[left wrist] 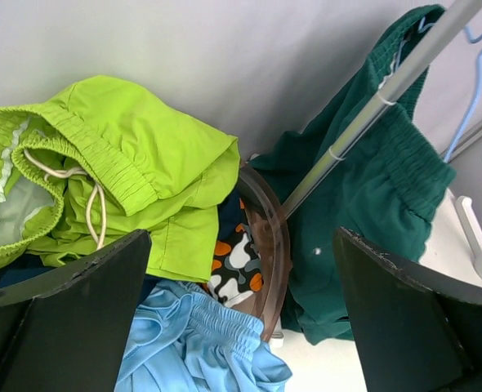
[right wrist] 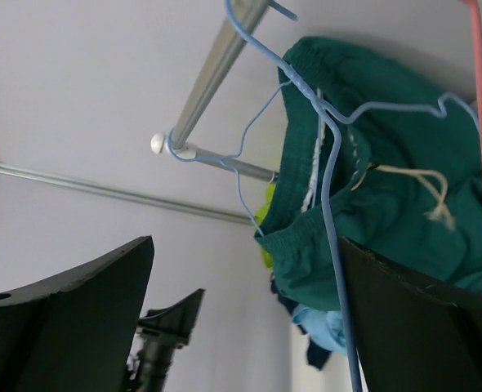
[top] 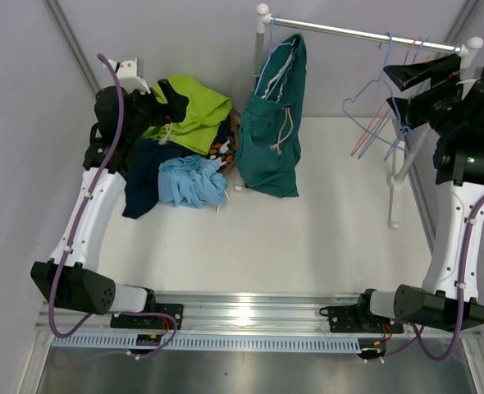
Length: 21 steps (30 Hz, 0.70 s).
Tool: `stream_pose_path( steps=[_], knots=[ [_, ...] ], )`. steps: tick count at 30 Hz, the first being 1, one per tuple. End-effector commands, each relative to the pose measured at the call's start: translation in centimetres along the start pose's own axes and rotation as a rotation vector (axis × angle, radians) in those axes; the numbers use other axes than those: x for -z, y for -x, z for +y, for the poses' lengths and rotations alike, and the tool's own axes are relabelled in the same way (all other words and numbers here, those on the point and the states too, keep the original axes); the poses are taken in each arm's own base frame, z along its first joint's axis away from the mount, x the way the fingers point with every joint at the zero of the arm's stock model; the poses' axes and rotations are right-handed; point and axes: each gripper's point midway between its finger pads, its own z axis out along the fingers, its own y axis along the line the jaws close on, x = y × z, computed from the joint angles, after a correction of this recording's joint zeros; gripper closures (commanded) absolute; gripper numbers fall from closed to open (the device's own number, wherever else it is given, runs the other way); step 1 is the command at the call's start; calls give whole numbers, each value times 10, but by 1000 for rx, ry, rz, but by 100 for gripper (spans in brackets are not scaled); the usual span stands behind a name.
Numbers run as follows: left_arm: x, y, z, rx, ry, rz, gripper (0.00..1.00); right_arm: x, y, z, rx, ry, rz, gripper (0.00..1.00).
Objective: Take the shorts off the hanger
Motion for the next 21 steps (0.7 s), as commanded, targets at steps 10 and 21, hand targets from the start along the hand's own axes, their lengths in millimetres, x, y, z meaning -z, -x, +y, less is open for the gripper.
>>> stream_pose_path(
  steps=[10,21],
  knots=[
    [21,20,-18,-25,-65,-69,1,53,35,-29,495,-475,-208,1],
    [24,17,-20,-21,-77,-81,1,18,-40,46,573,-208,-126,4]
  ],
)
